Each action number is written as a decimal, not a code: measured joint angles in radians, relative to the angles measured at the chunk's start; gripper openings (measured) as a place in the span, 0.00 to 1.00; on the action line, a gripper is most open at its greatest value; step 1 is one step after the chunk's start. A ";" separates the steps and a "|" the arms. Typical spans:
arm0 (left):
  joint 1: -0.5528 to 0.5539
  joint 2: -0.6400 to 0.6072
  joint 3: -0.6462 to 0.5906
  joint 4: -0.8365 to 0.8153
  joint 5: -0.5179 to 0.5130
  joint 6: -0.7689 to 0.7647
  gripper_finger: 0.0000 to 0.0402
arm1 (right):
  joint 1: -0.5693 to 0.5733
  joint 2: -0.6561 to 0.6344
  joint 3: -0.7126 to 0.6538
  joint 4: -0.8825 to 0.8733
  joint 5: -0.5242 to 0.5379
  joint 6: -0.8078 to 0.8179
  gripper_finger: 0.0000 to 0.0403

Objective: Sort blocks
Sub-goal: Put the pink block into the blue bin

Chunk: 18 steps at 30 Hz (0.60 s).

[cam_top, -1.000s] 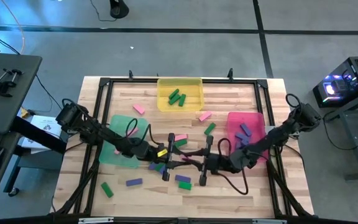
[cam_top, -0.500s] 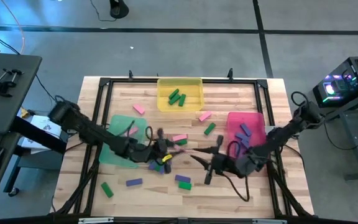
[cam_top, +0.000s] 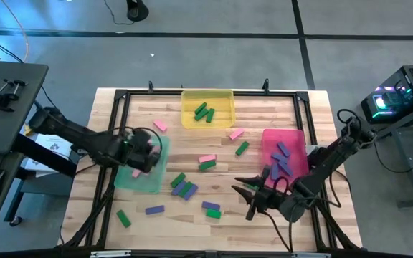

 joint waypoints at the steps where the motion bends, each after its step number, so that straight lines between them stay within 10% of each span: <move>1: 0.015 0.000 -0.014 -0.039 0.051 -0.027 0.20 | -0.002 0.000 0.000 -0.004 -0.001 0.000 0.27; 9: 0.113 0.007 -0.218 0.162 0.311 0.035 0.21 | -0.011 0.000 0.000 -0.063 -0.016 0.052 0.27; 18: 0.162 0.006 -0.276 0.233 0.337 0.091 0.27 | -0.011 0.000 0.000 -0.068 -0.017 0.059 0.27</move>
